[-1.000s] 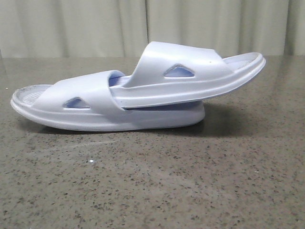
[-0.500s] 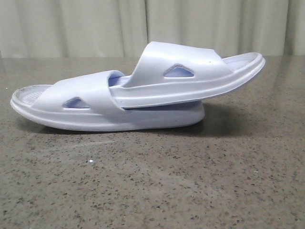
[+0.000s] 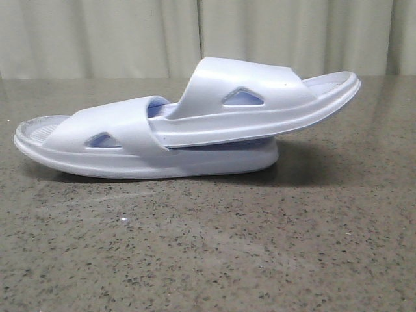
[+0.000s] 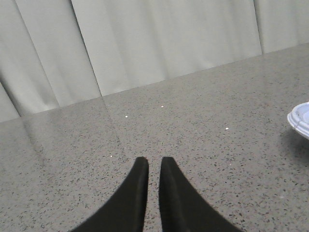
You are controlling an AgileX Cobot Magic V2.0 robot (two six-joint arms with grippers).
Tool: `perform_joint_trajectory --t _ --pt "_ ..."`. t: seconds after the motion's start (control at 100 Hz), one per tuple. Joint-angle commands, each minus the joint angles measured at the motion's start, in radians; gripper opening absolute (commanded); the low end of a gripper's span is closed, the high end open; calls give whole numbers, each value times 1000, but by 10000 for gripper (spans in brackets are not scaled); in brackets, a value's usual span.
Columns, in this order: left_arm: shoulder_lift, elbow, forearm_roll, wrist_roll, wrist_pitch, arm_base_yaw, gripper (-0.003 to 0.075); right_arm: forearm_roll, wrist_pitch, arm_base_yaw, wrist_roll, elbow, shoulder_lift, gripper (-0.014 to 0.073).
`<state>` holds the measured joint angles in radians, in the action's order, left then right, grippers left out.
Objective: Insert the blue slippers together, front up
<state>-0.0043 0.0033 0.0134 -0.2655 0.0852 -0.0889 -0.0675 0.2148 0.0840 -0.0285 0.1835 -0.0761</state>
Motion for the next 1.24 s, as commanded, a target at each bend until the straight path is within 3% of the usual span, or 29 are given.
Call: perform_joint_trajectory --t 0.0,0.15,0.47,1.23 --pt "-28 6 2 12 -75 4 16 96 -82 -2 84 7 14 -107" --pt "-28 6 2 12 -75 4 16 104 -131 -2 94 -78 111 -107" --pt "-28 6 2 12 -78 4 16 106 -274 -2 110 -216 105 -107" --pt "-28 6 2 12 -78 4 16 99 -253 -2 112 -214 105 -107"
